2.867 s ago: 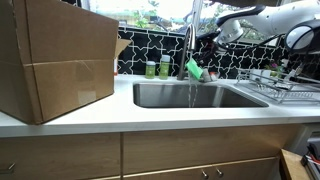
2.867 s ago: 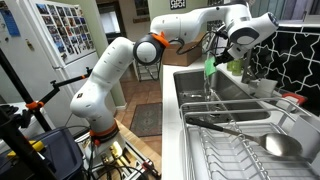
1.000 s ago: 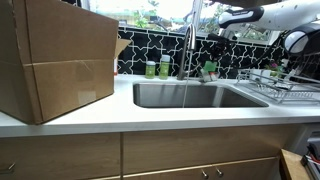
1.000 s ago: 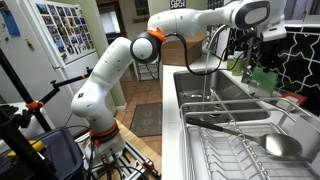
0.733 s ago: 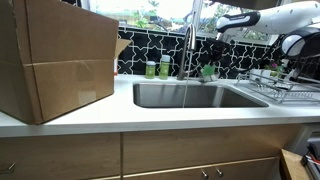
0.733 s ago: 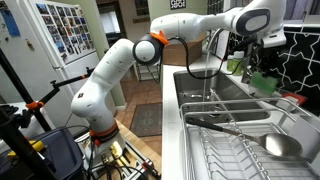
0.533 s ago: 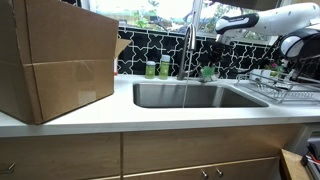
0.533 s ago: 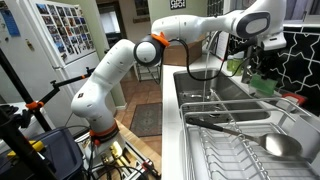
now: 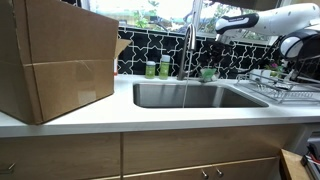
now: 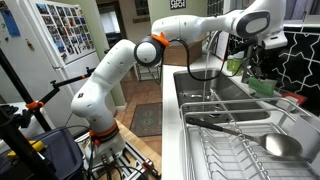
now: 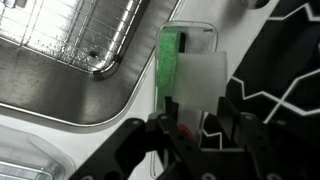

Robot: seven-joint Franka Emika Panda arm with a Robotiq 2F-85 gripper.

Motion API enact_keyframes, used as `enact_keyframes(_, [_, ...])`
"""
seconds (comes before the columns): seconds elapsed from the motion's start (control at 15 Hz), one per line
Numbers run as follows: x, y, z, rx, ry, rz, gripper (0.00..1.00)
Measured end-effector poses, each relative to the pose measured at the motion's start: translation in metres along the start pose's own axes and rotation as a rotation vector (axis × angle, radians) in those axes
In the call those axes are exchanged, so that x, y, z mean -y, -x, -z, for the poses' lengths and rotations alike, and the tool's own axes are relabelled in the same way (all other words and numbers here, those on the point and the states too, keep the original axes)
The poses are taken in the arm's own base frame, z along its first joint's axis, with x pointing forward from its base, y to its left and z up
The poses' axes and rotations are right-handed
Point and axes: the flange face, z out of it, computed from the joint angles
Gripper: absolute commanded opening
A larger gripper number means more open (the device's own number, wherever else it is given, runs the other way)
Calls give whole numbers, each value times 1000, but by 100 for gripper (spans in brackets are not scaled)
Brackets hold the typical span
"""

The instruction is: Open the tap using the faucet, remove the green sponge from the sponge holder and wet it on the tap before putting it in the sponge holder

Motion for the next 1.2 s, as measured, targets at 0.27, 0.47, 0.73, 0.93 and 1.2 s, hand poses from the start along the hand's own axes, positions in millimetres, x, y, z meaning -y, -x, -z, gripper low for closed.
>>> enact_keyframes(0.27, [4, 1, 15, -13, -28, 23, 100])
enact_keyframes(0.47, [6, 3, 20, -14, -39, 47, 100])
enact_keyframes(0.73, [-1, 21, 50, 67, 12, 224, 100])
enact_keyframes(0.93, [-14, 40, 102, 127, 44, 373, 100])
enact_keyframes(1.2, [-39, 68, 159, 200, 95, 569, 100])
